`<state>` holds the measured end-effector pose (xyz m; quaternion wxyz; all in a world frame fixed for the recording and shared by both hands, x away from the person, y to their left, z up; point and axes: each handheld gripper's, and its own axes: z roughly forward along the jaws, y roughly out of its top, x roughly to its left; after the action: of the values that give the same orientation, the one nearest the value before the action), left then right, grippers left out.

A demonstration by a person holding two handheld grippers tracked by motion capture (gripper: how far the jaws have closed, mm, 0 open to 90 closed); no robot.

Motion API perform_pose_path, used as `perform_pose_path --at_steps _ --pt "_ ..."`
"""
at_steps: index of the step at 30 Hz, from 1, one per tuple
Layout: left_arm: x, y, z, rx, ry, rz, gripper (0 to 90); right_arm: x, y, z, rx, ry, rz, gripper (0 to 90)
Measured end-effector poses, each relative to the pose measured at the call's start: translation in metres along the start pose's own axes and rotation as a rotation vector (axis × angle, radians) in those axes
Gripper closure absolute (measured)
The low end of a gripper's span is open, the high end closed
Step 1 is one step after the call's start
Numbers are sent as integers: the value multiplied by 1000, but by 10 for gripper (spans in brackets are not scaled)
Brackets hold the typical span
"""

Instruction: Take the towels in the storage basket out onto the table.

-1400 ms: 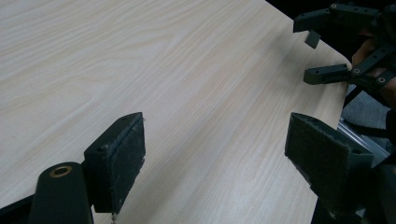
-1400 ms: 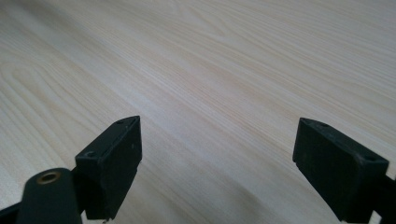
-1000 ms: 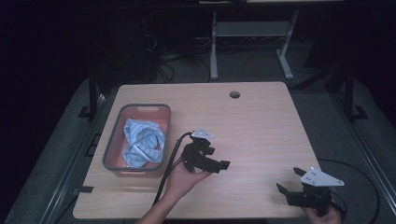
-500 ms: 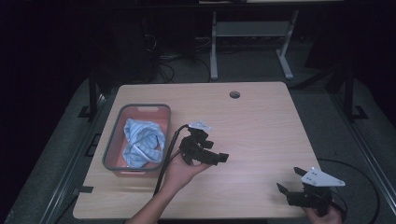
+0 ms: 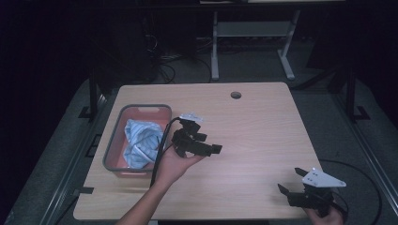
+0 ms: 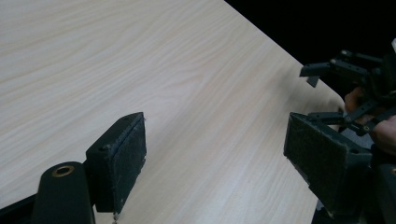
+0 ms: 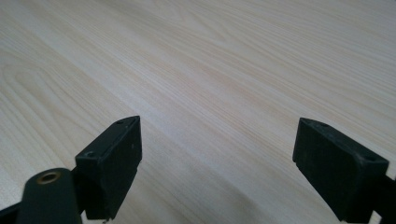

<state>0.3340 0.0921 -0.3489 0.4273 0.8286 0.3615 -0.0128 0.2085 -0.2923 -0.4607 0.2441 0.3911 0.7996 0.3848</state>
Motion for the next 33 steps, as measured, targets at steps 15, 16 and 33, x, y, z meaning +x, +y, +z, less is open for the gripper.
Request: perform_pose_path --at_steps 15,16,33 --pt "31 0 -40 -14 102 -39 205 1 1 0 1 1 -4 151" --pt "31 0 -40 -14 102 -39 204 1 1 0 1 1 -4 151" --pt "59 -12 -73 -19 182 -90 205 1 2 -1 -3 2 -6 151"
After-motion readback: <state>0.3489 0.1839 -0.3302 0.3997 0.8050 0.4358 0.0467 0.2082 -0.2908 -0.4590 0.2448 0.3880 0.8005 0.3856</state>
